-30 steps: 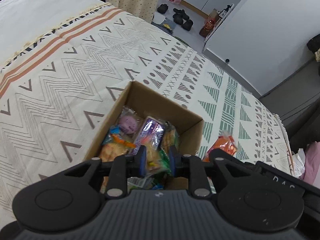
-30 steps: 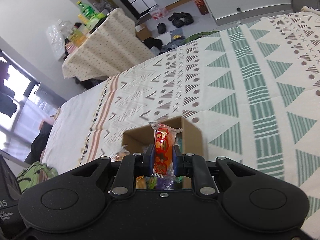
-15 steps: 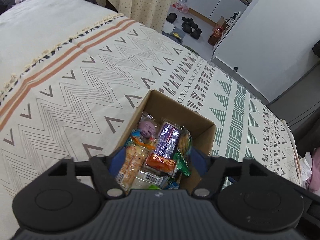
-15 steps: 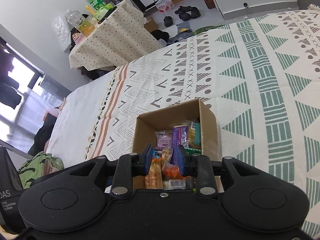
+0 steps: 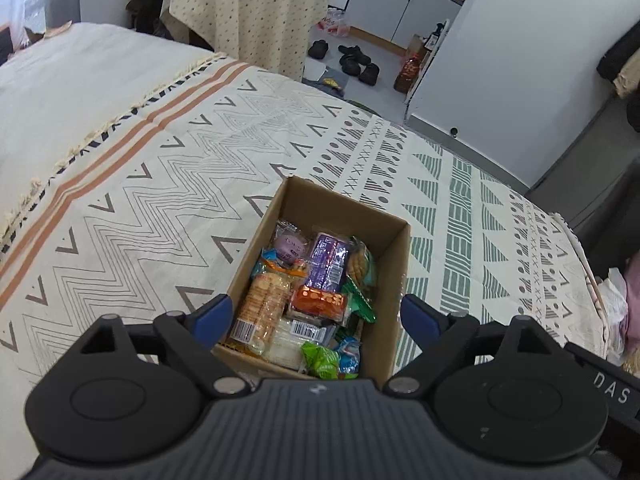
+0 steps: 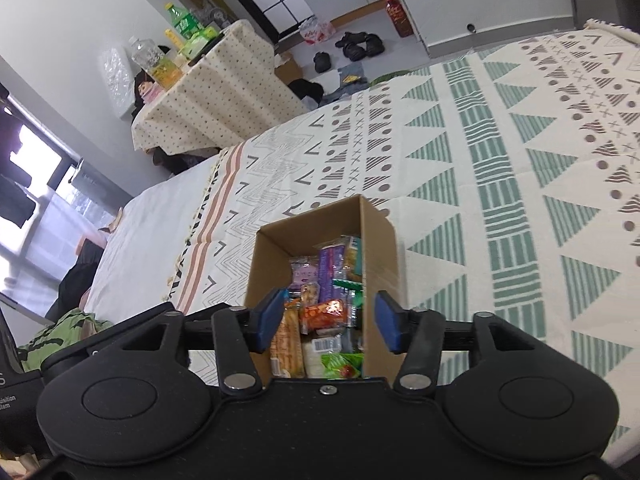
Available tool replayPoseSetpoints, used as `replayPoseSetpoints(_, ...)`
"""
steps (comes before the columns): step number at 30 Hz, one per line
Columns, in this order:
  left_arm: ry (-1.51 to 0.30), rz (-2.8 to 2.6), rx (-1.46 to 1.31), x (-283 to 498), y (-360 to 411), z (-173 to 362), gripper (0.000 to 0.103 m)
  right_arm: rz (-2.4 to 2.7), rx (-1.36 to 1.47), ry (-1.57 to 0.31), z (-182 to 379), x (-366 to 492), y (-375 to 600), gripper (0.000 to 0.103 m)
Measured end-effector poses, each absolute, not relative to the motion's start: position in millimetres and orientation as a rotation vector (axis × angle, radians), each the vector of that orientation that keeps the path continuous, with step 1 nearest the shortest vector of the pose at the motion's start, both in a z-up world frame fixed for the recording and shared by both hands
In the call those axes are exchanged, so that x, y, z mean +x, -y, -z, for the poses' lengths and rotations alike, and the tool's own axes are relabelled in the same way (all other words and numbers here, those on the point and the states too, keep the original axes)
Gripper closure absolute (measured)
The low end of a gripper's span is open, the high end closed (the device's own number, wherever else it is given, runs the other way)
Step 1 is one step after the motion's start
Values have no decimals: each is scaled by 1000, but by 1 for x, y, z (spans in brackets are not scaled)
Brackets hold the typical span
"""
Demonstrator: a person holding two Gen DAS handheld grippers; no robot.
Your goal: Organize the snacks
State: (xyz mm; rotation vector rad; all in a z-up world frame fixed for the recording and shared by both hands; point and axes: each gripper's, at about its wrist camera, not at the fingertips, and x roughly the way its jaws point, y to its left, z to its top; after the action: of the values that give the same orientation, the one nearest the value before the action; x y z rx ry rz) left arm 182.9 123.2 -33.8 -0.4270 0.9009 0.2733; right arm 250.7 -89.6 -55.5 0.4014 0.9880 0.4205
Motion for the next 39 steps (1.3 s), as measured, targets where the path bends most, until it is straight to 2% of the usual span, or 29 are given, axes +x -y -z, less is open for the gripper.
replayPoseSetpoints(6,-885,-248,-353,165,-106,23,7,-397,408,-949,51,230,114,39)
replayPoseSetpoints(8,-883,-224,-336,158,-102,20,7,-392,409,-931,47,223,122,29)
replayPoseSetpoints(15,-881,-189,-296,135,-97,8,1,-366,417,-869,38,193,150,13)
replayPoseSetpoints(17,-876,-183,-288,130,-95,4,0,-360,410,-848,33,184,156,5)
replayPoseSetpoints(19,-867,-170,-282,125,-94,-1,0,-354,405,-834,29,176,161,2)
replayPoseSetpoints(39,-805,-60,-185,67,-68,-42,0,-191,272,-743,-12,111,192,0)
